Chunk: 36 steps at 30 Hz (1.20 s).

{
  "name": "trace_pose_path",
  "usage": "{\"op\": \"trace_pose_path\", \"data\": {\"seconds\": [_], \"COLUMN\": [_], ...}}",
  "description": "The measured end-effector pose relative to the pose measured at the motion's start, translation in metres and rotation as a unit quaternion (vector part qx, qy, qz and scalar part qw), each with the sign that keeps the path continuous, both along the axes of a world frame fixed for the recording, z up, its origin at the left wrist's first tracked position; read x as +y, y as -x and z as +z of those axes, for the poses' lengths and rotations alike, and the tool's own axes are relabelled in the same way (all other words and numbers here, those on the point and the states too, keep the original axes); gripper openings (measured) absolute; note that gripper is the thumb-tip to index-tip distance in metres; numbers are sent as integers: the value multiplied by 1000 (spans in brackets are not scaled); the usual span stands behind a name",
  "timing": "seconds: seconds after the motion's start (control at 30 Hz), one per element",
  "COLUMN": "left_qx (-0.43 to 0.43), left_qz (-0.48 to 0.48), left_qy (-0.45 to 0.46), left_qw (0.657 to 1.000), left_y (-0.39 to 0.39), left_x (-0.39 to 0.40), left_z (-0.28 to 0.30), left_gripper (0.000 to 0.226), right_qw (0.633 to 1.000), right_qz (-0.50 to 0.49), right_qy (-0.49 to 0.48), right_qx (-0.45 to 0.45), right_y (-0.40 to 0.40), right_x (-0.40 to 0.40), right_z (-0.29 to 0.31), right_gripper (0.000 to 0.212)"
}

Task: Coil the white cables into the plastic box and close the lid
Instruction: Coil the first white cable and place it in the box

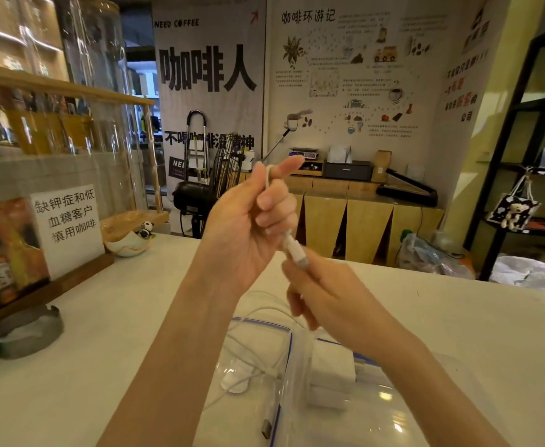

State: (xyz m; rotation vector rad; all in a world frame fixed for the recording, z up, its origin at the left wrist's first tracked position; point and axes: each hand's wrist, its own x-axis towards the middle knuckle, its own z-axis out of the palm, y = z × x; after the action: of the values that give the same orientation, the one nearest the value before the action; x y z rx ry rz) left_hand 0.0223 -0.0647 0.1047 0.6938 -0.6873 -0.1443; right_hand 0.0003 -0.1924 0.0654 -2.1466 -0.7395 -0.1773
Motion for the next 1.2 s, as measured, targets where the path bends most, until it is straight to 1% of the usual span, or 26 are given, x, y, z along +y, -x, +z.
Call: {"op": "trace_pose_path", "data": {"seconds": [0.07, 0.13, 0.2, 0.27, 0.3, 0.37, 0.43, 0.47, 0.5, 0.57, 0.63, 0.7, 0.77, 0.83, 0.9, 0.97, 1.03, 1.1, 1.17, 1.2], "left_qx": [-16, -38, -76, -119, -138, -163, -170, -172, -174, -162, -132, -116, -119, -113, -110, -104, -98, -94, -90, -81], "left_qz": [139, 240, 336, 422, 450, 459, 421, 391, 354, 258, 157, 97, 66, 24, -16, -50, -93, -142, -189, -221], "left_qy": [-53, -113, -175, -254, -299, -392, -477, -506, -522, -522, -520, -514, -496, -478, -473, -469, -444, -402, -332, -274], "left_qw": [989, 963, 922, 862, 830, 781, 752, 749, 757, 797, 829, 844, 858, 871, 874, 876, 886, 900, 920, 933], "left_y": [-2, -6, -9, -11, -13, -14, -11, -8, -5, 4, 12, 16, 16, 15, 11, 9, 8, 7, 6, 5], "left_x": [3, 7, 11, 15, 17, 17, 15, 13, 11, 7, 5, 7, 11, 18, 24, 27, 26, 24, 20, 19], "left_z": [-2, -4, -6, -8, -10, -12, -12, -11, -10, -5, 0, 3, 4, 4, 3, 2, 2, 1, 2, 3], "left_gripper": [36, 32, 27, 24, 23, 24, 25, 27, 32, 47, 53, 56, 51, 45, 46, 47, 45, 43, 40, 37], "right_qw": [998, 995, 993, 989, 985, 974, 950, 937, 928, 918, 924, 940, 944, 938, 929, 928, 938, 939, 934, 935], "right_qz": [13, 18, 7, -12, -21, -42, -66, -81, -93, -104, -98, -73, -49, -43, -41, -41, -27, 14, 26, 24], "right_qy": [59, 94, 112, 121, 120, 108, 103, 102, 100, 82, 32, -43, -105, -126, -134, -148, -197, -286, -333, -337], "right_qx": [20, 12, -20, -82, -118, -196, -286, -323, -347, -374, -368, -331, -308, -321, -342, -339, -283, -189, -128, -109], "right_y": [3, 4, 6, 10, 12, 14, 11, 9, 6, 1, -2, -5, -6, -5, -3, -1, 1, 2, 0, -2], "right_x": [8, 11, 12, 10, 9, 5, -1, -6, -10, -20, -28, -30, -27, -21, -16, -14, -13, -10, -5, -3], "right_z": [-4, -5, -3, 1, 5, 13, 20, 23, 24, 26, 28, 28, 26, 25, 24, 26, 27, 24, 19, 16], "right_gripper": [17, 33, 35, 31, 29, 25, 27, 30, 32, 32, 27, 16, 9, 9, 10, 11, 11, 12, 16, 20]}}
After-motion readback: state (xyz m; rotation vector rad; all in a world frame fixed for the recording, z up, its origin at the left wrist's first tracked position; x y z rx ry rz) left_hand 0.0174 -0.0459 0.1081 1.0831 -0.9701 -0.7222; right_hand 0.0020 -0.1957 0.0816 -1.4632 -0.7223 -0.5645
